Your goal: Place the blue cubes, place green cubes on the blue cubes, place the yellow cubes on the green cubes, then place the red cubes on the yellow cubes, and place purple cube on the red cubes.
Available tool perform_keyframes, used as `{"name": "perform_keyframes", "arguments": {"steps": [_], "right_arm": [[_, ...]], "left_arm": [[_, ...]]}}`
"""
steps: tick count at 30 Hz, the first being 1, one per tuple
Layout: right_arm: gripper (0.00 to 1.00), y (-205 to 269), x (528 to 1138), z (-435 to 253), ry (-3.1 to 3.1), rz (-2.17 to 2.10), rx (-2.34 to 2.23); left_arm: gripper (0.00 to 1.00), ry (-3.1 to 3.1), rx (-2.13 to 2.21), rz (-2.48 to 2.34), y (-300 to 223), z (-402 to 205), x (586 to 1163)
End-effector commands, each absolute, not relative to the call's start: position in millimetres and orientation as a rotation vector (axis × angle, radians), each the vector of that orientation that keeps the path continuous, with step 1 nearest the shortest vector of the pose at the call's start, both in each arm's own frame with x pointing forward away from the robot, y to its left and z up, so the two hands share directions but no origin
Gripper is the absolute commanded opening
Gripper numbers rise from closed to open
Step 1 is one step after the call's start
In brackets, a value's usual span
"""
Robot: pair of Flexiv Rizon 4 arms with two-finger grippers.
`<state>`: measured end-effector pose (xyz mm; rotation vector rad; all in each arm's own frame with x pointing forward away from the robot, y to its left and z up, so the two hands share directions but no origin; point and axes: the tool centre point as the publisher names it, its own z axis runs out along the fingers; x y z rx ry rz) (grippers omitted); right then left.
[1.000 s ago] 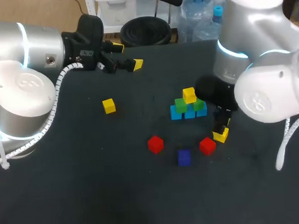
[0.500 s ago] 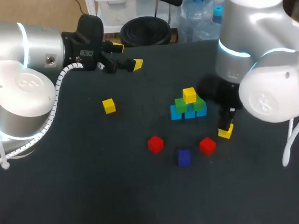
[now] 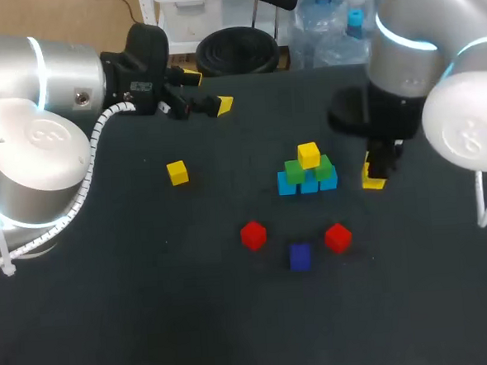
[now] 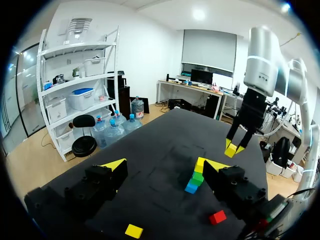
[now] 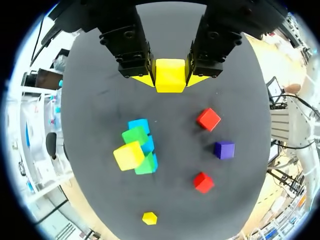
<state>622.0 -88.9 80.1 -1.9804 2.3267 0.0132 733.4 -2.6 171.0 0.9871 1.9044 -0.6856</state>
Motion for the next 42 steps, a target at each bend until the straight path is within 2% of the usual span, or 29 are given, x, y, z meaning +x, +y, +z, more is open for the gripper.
{"name": "perform_keyframes", "arguments": {"steps": [1, 15, 42], "right_arm": [[0.0, -80.7, 632.4, 78.3, 2.319, 0.016, -1.985], [0.0, -65.4, 666.2, 89.2, 2.228, -0.015, -2.06], [0.0, -44.3, 692.8, 78.6, 2.137, 0.002, -2.196]], "left_arm": [[1.0, 1.897, 0.985, -0.688, -1.9, 169.5, 733.5], [1.0, 1.897, 0.985, -0.688, -1.9, 169.5, 733.5], [1.0, 1.897, 0.985, -0.688, -1.9, 169.5, 733.5]]}}
